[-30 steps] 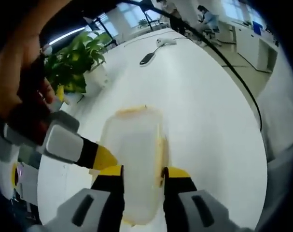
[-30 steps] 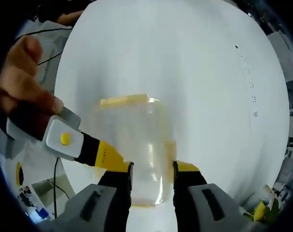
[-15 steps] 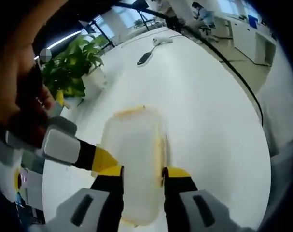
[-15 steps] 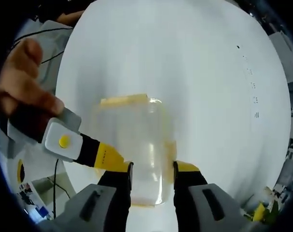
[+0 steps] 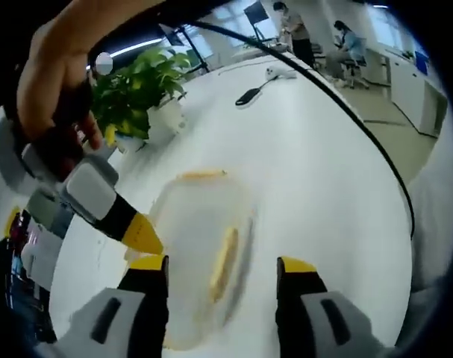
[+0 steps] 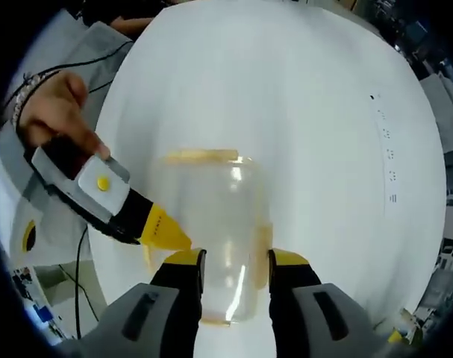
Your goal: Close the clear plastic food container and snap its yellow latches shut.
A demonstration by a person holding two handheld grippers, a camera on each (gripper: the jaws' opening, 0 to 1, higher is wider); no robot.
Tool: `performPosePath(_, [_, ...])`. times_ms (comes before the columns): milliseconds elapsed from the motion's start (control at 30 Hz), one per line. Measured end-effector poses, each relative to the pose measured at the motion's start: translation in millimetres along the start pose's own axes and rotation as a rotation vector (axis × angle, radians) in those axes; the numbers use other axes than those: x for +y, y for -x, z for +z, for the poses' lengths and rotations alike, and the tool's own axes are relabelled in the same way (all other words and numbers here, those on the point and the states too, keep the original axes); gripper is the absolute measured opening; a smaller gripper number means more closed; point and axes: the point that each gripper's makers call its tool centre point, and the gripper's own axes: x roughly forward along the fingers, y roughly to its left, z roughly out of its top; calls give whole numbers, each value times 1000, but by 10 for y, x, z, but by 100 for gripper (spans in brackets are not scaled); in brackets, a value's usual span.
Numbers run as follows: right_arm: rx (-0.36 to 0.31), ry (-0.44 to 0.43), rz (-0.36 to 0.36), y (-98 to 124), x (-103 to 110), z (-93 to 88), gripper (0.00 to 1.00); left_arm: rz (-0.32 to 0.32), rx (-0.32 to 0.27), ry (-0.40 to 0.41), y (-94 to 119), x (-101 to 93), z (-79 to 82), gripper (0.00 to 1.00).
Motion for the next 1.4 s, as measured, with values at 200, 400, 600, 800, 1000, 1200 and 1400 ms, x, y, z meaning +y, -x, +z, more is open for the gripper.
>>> performPosePath(200, [-91, -166, 167, -78, -52, 0, 39, 68, -6, 20, -4, 102, 13, 45])
performPosePath(400, [-123, -158, 219, -100, -20, 0, 38, 81, -59, 48, 77, 163, -4, 29])
performPosePath(600, [-84, -89, 119, -70, -46, 39, 39, 85, -51, 31, 73, 149, 3, 30])
performPosePath(800, [-39, -106, 95, -64, -44, 36, 36, 89, -50, 22, 75, 150, 1, 30])
performPosePath(1000, [-23, -104, 119, -48, 58, 11, 34, 94, -48, 0, 59, 143, 11, 29])
performPosePath(1200, [2, -82, 118, -52, 93, -10, 31, 97, -44, -12, 38, 129, 12, 30])
performPosePath(1400, [-21, -60, 132, -51, 75, -14, 26, 126, -1, -59, -28, 126, 15, 31])
